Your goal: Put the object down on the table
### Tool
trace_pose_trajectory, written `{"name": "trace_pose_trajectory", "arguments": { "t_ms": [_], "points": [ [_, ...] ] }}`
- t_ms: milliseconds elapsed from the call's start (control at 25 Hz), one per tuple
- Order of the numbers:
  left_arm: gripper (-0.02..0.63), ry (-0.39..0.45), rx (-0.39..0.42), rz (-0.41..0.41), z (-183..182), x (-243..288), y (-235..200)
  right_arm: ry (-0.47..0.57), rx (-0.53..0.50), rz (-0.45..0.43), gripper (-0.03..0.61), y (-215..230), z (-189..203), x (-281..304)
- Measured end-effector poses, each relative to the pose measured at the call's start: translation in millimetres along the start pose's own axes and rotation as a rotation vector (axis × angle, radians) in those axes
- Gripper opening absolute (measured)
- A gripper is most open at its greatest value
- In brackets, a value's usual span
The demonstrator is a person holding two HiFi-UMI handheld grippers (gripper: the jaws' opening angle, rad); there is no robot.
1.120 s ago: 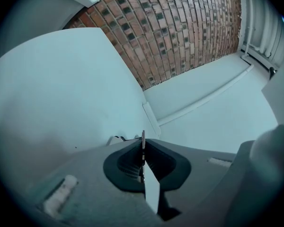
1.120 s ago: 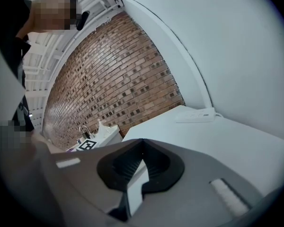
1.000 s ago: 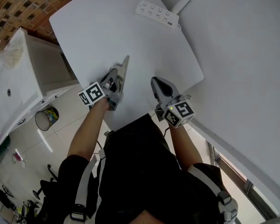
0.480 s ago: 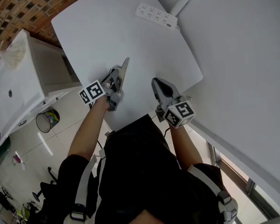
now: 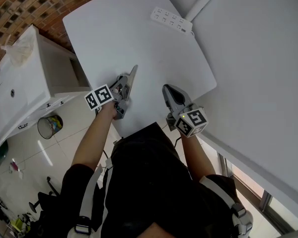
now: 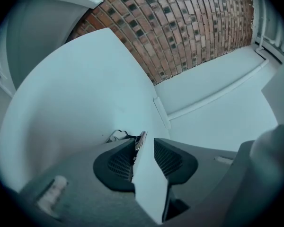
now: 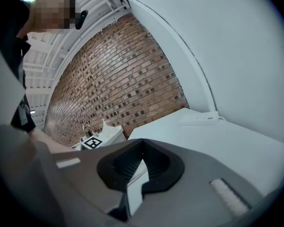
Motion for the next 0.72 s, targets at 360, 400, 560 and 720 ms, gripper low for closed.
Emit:
{"name": "trace_pose_trajectory", "arguments": {
  "t_ms": [360,400,560,720],
  "points": [
    [0.141,0.033,-0.128,-0.001,6,-21,-22,-0.009,-0.014,-0.024,0.003,-22,5,0],
    [0.143,0.038,-0.071,-0.006,5,-23,-21,-0.011,-0.018,-0.027,0.003,-24,5,1],
    [0.155,0.081,0.073,0.027,1,-32,-10,-0.018,-0.022,-0.024,0.003,-35,8,-1],
    [0.153,0.123,0.052,0.025,-2,-43,-18,-0.018,-0.020,-0.018,0.003,-44,15,-3]
  ]
}}
Point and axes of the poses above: the fingertips, and each gripper's own axes: x forward along the fingers, y to its right, z out of its underside, the point moved 6 cm from there along -x, backward along the fingers, and after that the axes turned 12 degrees about -z, right-handed, at the moved point
